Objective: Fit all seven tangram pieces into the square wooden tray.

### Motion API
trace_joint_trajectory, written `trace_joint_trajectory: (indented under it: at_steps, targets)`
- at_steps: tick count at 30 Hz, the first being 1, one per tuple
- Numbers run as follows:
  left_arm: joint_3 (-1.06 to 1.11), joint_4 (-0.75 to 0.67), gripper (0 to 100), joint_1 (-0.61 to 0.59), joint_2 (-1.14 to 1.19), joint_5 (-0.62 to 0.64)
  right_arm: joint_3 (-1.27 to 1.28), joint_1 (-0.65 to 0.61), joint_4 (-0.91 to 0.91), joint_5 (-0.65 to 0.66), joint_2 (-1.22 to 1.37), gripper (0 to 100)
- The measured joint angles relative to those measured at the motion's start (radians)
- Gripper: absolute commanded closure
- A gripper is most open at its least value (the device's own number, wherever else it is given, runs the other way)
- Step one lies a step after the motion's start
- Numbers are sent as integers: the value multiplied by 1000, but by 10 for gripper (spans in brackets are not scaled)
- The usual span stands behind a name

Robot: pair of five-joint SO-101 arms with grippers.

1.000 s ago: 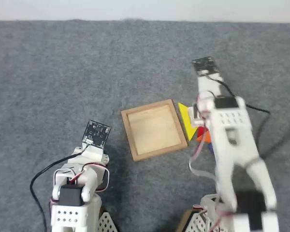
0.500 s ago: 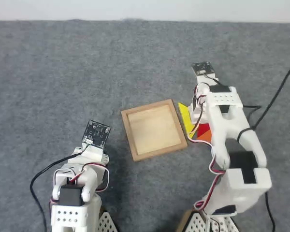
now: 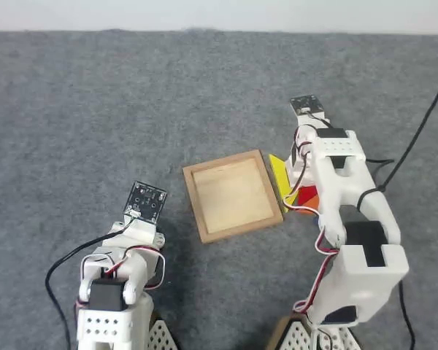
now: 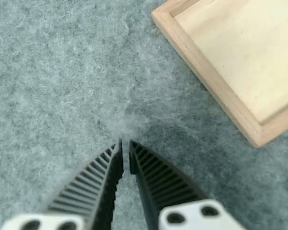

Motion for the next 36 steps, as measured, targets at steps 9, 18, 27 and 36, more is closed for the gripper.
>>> trace_joint_trajectory:
  at_steps: [9,18,27,36]
  targets:
    - [0,0,978,0,0,0,-9,2,-2,0,0,872]
    - [0,0,978,0,0,0,-5,-6,51,0,-98,872]
    - [0,0,978,0,0,0,-5,-6,103,0,-186,871]
    - [0,0,978,0,0,0,-5,5,61,-14,-74,677]
